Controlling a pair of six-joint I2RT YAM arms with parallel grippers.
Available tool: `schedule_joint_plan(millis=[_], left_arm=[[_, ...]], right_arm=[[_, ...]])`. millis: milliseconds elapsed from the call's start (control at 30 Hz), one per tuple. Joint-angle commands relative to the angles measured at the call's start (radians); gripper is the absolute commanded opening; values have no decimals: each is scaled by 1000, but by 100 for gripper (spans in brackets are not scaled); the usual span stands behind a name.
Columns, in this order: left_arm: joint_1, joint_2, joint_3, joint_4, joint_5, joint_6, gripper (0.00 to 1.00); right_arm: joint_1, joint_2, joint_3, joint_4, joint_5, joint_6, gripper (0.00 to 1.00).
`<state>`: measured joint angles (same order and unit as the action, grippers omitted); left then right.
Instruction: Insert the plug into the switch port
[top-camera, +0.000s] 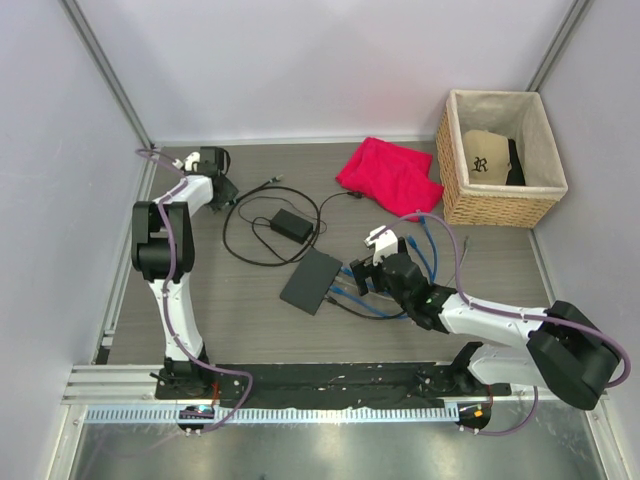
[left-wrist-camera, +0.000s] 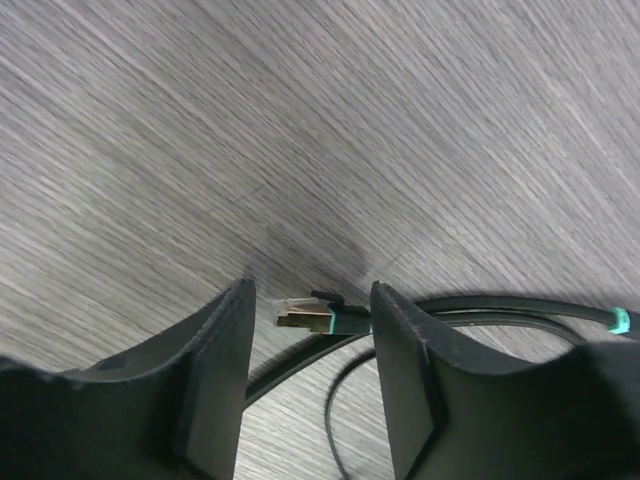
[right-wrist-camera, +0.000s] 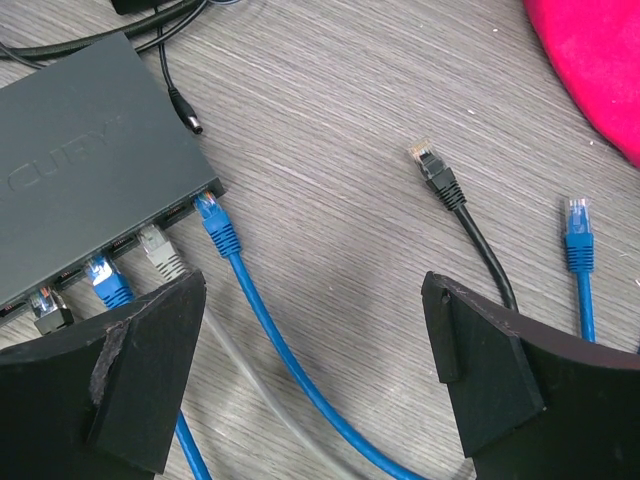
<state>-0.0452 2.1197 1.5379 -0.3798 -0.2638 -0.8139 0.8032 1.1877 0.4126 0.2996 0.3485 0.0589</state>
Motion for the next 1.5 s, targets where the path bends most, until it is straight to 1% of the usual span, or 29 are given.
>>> schedule_joint_plan(millis=[0, 67, 100, 167, 267, 300, 367, 400, 433, 567, 667, 700, 767, 800, 900, 933, 1033, 1133, 1233, 1333, 1367, 1433, 1467], left_arm=[[4, 13, -2, -41, 75, -51, 49], [2, 5, -13, -19, 84, -64, 45], [4, 2, -16, -15, 87, -67, 39], [2, 0, -13, -16, 104, -77, 36], [2, -10, -21, -4, 110, -87, 26], [2, -18, -19, -5, 109, -88, 18], [5, -41, -25, -2, 95, -85, 10], [8, -52, -27, -4, 87, -82, 1], [11, -76, -35, -5, 77, -77, 0], [16, -150, -76, -5, -3, -44, 0], [15, -185, -120, 50, -6, 33, 21], [10, -187, -127, 65, 0, 88, 33], [5, -178, -127, 96, 29, 162, 43], [5, -169, -125, 104, 70, 233, 50], [4, -118, -101, 93, 112, 330, 59], [4, -107, -78, 56, 135, 384, 59], [-7, -66, -47, -14, 146, 455, 60], [-13, -43, -26, -76, 141, 487, 59], [-16, -32, -22, -137, 121, 513, 55], [-16, -12, -13, -206, 104, 533, 50], [-16, -9, -12, -223, 98, 533, 47], [-16, 0, -1, -278, 74, 535, 43], [-16, 6, -1, -297, 54, 533, 36]], right_arm=[[-2, 6, 14, 56, -3, 12, 97], [-2, 6, 14, 56, -6, 13, 97], [-2, 4, 14, 56, -6, 13, 97], [-1, 6, 14, 58, -9, 13, 96], [-2, 6, 15, 55, -13, 15, 96], [-2, 6, 15, 53, -16, 15, 96], [-2, 6, 15, 55, -20, 16, 96], [-2, 6, 15, 53, -22, 15, 96], [-2, 7, 17, 52, -23, 15, 96], [-2, 7, 22, 46, -37, 15, 96], [-2, 7, 23, 42, -46, 16, 95], [-2, 4, 23, 41, -49, 16, 95], [-2, 7, 23, 41, -57, 16, 95], [-2, 7, 23, 39, -59, 16, 95], [-2, 12, 28, 35, -62, 15, 95], [-1, 15, 29, 35, -62, 16, 95], [-2, 21, 32, 32, -68, 16, 95], [-2, 26, 35, 29, -75, 15, 95], [-2, 30, 41, 23, -80, 16, 94], [-2, 29, 45, 13, -88, 18, 94], [-2, 26, 43, 13, -88, 16, 94], [-2, 23, 43, 15, -88, 18, 93], [-2, 24, 43, 13, -88, 19, 93]])
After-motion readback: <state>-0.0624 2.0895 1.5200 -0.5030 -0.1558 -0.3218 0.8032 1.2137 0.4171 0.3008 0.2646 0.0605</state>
